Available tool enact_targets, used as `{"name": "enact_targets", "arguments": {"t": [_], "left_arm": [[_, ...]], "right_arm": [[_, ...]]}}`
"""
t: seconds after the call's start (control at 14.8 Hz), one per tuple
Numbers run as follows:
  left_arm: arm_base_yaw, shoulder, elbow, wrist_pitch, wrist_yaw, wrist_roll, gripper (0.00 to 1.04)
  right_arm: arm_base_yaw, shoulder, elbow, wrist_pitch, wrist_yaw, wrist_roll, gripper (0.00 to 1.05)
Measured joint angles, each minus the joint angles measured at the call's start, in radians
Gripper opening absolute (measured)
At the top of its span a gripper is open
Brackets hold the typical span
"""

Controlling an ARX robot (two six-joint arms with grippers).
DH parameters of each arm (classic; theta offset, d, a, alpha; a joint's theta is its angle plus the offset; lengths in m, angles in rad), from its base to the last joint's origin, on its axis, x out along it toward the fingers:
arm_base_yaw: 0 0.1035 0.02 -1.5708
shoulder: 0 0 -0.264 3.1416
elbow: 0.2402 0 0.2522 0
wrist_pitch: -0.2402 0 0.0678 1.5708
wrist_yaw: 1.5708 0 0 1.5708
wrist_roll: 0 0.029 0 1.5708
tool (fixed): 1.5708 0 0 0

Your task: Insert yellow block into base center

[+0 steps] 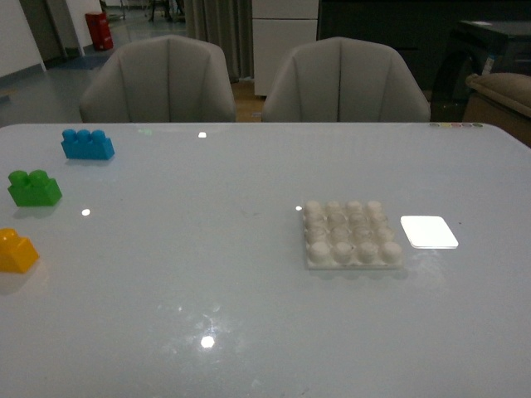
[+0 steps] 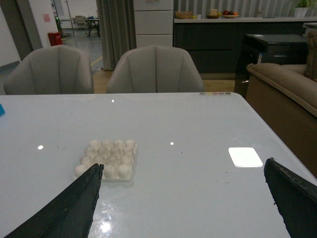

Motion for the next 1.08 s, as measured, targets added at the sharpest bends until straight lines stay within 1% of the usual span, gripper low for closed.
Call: {"name": "enact_targets", "arguments": {"t": [1.08], "left_arm": [[0.0,0.0,0.0,0.0,0.0,0.0,0.98]], "right_arm": [[0.0,0.0,0.0,0.0,0.0,0.0,0.98]]}}
